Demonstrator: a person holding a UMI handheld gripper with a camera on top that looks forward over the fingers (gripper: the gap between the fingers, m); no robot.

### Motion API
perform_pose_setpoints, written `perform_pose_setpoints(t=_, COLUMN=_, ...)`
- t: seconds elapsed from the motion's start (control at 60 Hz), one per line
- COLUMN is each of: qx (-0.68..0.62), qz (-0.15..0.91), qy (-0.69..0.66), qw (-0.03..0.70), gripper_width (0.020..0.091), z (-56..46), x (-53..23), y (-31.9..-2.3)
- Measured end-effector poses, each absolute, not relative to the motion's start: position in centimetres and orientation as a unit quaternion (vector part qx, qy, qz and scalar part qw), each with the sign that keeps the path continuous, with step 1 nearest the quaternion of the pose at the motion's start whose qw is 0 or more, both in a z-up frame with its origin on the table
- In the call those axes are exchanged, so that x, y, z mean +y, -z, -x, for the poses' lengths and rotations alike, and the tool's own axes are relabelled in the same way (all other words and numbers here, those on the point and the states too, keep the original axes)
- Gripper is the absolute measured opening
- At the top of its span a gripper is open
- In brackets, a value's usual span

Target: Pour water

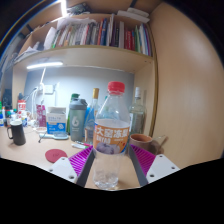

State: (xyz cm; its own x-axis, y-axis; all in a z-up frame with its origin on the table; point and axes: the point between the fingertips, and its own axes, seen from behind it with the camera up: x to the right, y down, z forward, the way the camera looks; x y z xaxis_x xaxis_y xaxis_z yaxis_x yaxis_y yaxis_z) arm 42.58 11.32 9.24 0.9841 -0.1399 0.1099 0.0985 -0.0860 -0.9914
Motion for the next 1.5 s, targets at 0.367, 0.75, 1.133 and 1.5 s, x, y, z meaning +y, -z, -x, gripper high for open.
perform_pose_setpoints(t=0.367, qx=0.024, qz=0.712, qy=0.072, qw=0.698, gripper_width=0.0478, z=-42.4, x=14.2, y=-9.4)
perform_pose_setpoints(t=0.75, qx=-0.107, qz=0.662, qy=0.169, qw=0.722, gripper_width=0.0452, z=-32.4, x=15.4, y=-21.8)
perform_pose_setpoints(t=1.133, qx=-0.547, qz=0.324, qy=0.585, qw=0.503, gripper_width=0.0449, z=-13.5, x=21.7, y=-22.7)
perform_pose_setpoints(t=1.5, qx=-0.633, qz=0.15, qy=0.666, qw=0.365, gripper_width=0.0451, z=-8.9, x=23.0, y=-21.7)
